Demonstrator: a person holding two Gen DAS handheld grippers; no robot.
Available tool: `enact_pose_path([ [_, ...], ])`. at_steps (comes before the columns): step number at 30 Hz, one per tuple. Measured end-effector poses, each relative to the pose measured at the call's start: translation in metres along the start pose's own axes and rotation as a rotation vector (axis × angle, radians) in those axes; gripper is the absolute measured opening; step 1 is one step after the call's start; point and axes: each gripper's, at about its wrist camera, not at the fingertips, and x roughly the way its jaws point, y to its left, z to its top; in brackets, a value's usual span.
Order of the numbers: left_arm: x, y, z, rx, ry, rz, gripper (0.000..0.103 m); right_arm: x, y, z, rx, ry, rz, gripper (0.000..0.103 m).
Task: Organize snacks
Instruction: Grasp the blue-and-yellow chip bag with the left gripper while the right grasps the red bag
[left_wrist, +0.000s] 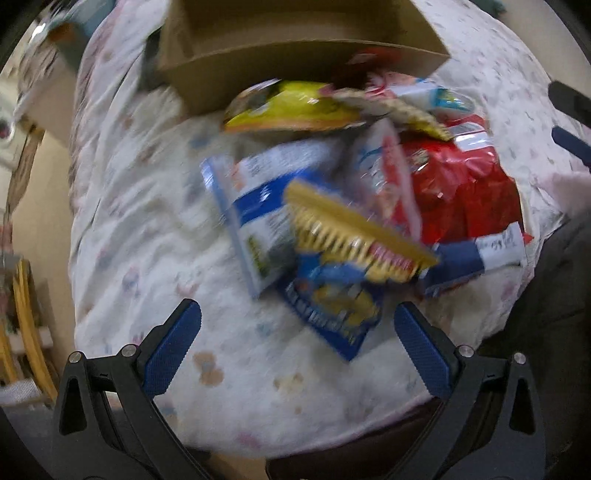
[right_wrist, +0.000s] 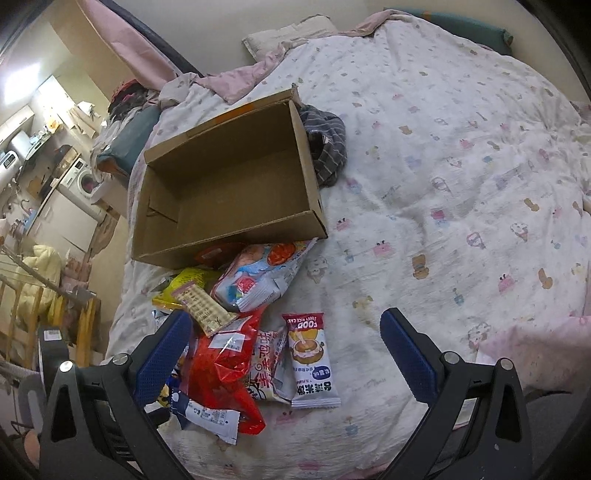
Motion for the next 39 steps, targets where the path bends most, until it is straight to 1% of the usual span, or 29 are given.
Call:
enact_pose_path([
  [1, 0.002, -0.003, 0.004, 0.014, -0.008, 0.014, 0.097, 0.0, 0.0, 0.0, 0.0, -0.001, -0.002, 0.103],
  [2, 0.005, -0.005, 0.007, 0.023, -0.011, 0.021, 0.086, 0.0, -0.001, 0.0, 0.001, -0.003, -0.003, 0.103],
  [3, 0.006, -0.006, 0.01, 0.029, -0.009, 0.014, 0.083, -0.001, -0.002, 0.0, 0.002, -0.005, -0.004, 0.103],
  [5, 0.008, -0.008, 0.012, 0.028, -0.011, -0.02, 0.072, -0.002, -0.003, -0.001, 0.002, -0.009, -0.007, 0.103],
  [6, 0.009, -0.008, 0.015, 0.029, -0.006, -0.027, 0.068, -0.001, -0.003, -0.001, 0.002, -0.01, -0.008, 0.103],
  [7, 0.01, -0.008, 0.015, 0.029, -0.002, -0.037, 0.057, -0.001, -0.003, -0.001, 0.001, -0.01, -0.01, 0.103],
  [8, 0.01, -0.008, 0.014, 0.025, 0.001, -0.054, 0.04, -0.001, -0.003, -0.001, -0.002, -0.01, -0.012, 0.103],
  [9, 0.013, -0.005, 0.014, 0.023, 0.008, -0.056, 0.039, -0.001, -0.002, -0.001, -0.004, -0.01, -0.014, 0.103],
  [11, 0.006, -0.003, 0.011, 0.008, -0.006, -0.087, 0.032, 0.0, -0.001, -0.001, -0.01, -0.009, -0.014, 0.103],
  [15, -0.014, 0.005, 0.006, -0.007, -0.043, -0.086, 0.03, 0.001, 0.004, -0.004, -0.026, 0.019, -0.001, 0.103],
  [18, -0.031, 0.011, 0.005, -0.027, -0.069, -0.11, 0.028, 0.004, 0.009, -0.006, -0.045, 0.056, 0.03, 0.103],
  [20, -0.04, 0.018, 0.006, -0.045, -0.095, -0.104, 0.027, 0.006, 0.01, -0.005, -0.033, 0.089, 0.076, 0.103],
  [21, -0.045, 0.022, 0.008, -0.057, -0.11, -0.099, 0.027, 0.01, 0.009, -0.006, -0.009, 0.121, 0.118, 0.101],
  [22, -0.047, 0.027, 0.012, -0.069, -0.123, -0.092, 0.027, 0.013, 0.008, -0.006, 0.003, 0.148, 0.138, 0.091],
  [23, -0.051, 0.034, 0.016, -0.085, -0.136, -0.08, 0.027, 0.021, 0.007, -0.007, 0.028, 0.204, 0.158, 0.079],
  [25, -0.05, 0.04, 0.027, -0.104, -0.144, -0.069, 0.027, 0.037, 0.007, -0.01, 0.07, 0.293, 0.175, 0.072],
  [26, -0.049, 0.043, 0.031, -0.115, -0.146, -0.075, 0.027, 0.046, 0.008, -0.012, 0.083, 0.332, 0.187, 0.067],
  [29, -0.043, 0.05, 0.038, -0.144, -0.163, -0.079, 0.027, 0.063, 0.021, -0.017, 0.069, 0.39, 0.19, 0.064],
  [30, -0.041, 0.052, 0.038, -0.152, -0.166, -0.086, 0.027, 0.068, 0.025, -0.019, 0.063, 0.405, 0.194, 0.063],
  [31, -0.039, 0.054, 0.037, -0.165, -0.167, -0.098, 0.027, 0.073, 0.03, -0.02, 0.059, 0.418, 0.191, 0.058],
  [32, -0.036, 0.057, 0.036, -0.176, -0.164, -0.114, 0.027, 0.078, 0.035, -0.022, 0.052, 0.431, 0.186, 0.051],
  [33, -0.034, 0.058, 0.036, -0.182, -0.163, -0.121, 0.027, 0.082, 0.04, -0.022, 0.042, 0.438, 0.172, 0.046],
  [34, -0.033, 0.06, 0.035, -0.189, -0.165, -0.122, 0.027, 0.085, 0.045, -0.023, 0.034, 0.439, 0.16, 0.043],
  [35, -0.033, 0.06, 0.035, -0.191, -0.168, -0.121, 0.027, 0.086, 0.049, -0.023, 0.028, 0.436, 0.152, 0.035],
  [36, -0.035, 0.062, 0.035, -0.196, -0.176, -0.121, 0.027, 0.086, 0.052, -0.022, 0.019, 0.433, 0.145, 0.031],
  [37, -0.036, 0.064, 0.035, -0.201, -0.184, -0.124, 0.027, 0.086, 0.056, -0.02, 0.014, 0.428, 0.141, 0.025],
  [39, -0.041, 0.068, 0.033, -0.213, -0.205, -0.124, 0.027, 0.081, 0.061, -0.017, 0.002, 0.408, 0.134, 0.023],
])
